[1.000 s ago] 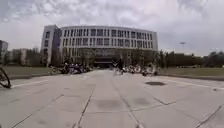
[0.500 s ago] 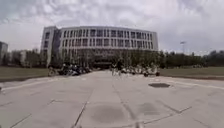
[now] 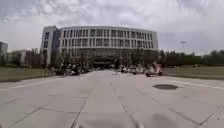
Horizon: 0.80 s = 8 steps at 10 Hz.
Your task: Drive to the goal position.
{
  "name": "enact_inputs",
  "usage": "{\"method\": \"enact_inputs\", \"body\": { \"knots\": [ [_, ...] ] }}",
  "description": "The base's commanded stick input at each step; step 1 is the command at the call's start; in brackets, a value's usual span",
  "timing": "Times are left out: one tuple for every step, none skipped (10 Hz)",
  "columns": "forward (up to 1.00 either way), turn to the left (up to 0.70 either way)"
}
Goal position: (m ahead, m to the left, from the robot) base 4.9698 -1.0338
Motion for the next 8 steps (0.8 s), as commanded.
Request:
{"method": "enact_inputs", "body": {
  "knots": [
    [0.70, 0.00],
    [0.70, 0.00],
    [0.70, 0.00],
    [0.70, 0.00],
    [0.70, 0.00],
    [0.70, 0.00],
    [0.70, 0.00],
    [0.70, 0.00]
  ]
}}
